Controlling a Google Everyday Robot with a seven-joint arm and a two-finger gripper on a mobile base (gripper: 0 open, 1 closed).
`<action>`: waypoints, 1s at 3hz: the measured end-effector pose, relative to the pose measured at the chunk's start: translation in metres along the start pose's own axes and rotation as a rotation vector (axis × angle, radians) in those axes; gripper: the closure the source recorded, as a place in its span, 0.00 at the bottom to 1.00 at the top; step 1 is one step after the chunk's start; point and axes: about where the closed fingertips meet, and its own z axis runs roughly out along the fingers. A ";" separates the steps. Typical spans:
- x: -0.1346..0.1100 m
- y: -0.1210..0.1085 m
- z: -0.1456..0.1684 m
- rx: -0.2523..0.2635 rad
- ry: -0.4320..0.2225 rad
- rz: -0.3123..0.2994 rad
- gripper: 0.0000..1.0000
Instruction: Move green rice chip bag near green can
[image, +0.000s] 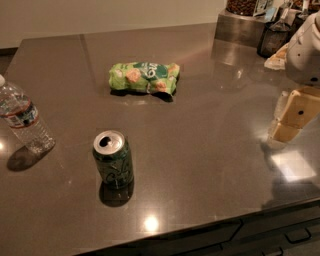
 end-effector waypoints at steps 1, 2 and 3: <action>-0.003 -0.002 0.001 -0.001 -0.004 0.002 0.00; -0.013 -0.007 0.006 -0.008 -0.019 0.009 0.00; -0.041 -0.023 0.020 -0.016 -0.063 0.018 0.00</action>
Offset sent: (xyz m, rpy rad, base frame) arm 0.0217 0.0211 -0.0071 0.0424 0.0293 -0.0037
